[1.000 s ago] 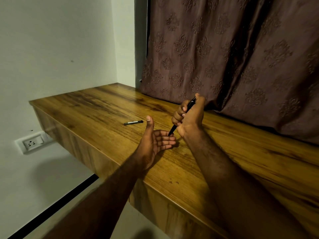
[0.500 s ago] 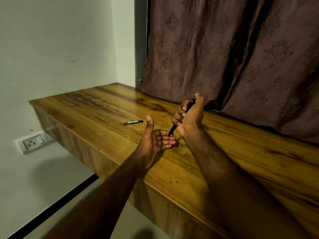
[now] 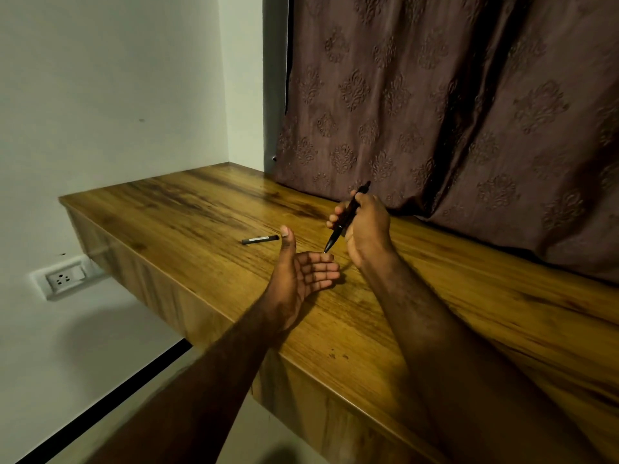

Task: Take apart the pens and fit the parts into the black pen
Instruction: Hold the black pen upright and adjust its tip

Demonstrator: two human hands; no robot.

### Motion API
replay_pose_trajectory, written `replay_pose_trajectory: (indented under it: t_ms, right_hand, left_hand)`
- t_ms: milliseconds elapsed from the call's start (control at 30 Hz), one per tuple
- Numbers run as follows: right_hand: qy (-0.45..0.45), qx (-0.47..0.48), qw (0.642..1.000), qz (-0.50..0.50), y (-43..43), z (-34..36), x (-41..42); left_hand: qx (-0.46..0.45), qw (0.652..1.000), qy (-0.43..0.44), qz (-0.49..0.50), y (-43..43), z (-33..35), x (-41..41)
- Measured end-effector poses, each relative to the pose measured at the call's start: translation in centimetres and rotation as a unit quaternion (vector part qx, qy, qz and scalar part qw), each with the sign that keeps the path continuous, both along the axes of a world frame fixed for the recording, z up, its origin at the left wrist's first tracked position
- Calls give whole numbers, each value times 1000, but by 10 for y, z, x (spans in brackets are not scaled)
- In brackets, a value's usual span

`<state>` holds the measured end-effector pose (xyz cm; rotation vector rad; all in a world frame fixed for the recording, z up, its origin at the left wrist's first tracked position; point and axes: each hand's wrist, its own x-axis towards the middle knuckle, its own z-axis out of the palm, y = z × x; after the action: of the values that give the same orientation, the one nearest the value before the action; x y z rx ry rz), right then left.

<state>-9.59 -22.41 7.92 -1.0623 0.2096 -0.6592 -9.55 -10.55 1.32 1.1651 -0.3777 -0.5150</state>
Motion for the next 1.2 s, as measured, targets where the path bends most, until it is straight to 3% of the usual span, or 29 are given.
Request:
replay_pose_trajectory:
  t_ms: [100, 400, 600, 1000, 1200]
  right_hand:
    - [38, -152, 987, -37, -1, -1, -3]
    - [66, -308, 946, -70, 4, -14, -5]
    - [46, -299, 945, -124, -4, -21, -2]
    - [59, -278, 958, -44, -12, -25, -7]
    - [41, -291, 951, -93, -17, -25, -32]
  left_hand:
    - [-12, 999, 10, 29, 1, 1, 2]
    - [-20, 999, 8, 35, 1, 0, 3]
    - [-30, 999, 12, 32, 0, 1, 2]
    - [-18, 999, 19, 40, 2, 2, 0]
    - [10, 1000, -15, 12, 1, 0, 1]
